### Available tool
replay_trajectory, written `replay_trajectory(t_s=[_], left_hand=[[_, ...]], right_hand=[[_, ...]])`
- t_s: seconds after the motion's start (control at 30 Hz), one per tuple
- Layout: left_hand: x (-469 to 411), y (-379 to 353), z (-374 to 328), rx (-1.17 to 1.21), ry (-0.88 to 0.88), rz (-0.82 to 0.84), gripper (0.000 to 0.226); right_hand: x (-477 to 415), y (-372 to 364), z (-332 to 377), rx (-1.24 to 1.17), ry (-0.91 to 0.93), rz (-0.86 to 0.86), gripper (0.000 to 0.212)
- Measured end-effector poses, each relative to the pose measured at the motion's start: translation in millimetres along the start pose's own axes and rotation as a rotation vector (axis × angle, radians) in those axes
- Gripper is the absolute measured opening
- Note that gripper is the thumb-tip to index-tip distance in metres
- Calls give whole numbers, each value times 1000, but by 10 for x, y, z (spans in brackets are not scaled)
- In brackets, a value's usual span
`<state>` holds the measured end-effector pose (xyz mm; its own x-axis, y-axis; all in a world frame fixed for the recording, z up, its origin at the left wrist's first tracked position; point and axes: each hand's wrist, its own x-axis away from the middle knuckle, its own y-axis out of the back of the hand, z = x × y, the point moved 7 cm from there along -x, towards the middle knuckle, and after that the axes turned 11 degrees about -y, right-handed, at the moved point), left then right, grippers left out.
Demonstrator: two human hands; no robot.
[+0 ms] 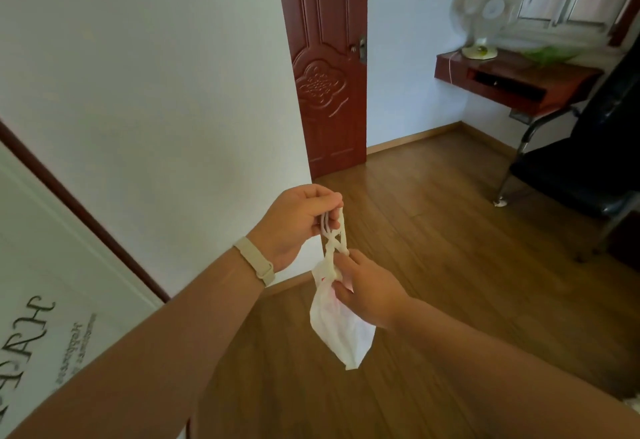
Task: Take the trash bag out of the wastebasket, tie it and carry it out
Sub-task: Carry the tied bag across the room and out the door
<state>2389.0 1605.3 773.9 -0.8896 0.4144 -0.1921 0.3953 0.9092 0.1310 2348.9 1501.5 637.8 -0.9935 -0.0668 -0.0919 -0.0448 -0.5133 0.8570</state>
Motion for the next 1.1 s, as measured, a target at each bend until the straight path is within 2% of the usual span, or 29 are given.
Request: replay_trajectory(t_s=[0.27,0.4,0.57,0.87,1.1], left_hand=[[-1366,27,609,59,25,88,29],[-2082,3,782,139,34,194,27],[-2922,-35,814,282,32,290,23],[-4030,-83,872,278,11,281,19],[-4762,-277,1270,313,73,157,17]], right_hand=[[-1141,11,-582,44,-122,-5,40],[-1697,100,-883,71,-181,-8,37],[-2340,401,-1201,52,-270,-105,34],[-3415,721,-1689,47,-261,-138,43],[-4050,734,-2349,24,-158,-39,47]])
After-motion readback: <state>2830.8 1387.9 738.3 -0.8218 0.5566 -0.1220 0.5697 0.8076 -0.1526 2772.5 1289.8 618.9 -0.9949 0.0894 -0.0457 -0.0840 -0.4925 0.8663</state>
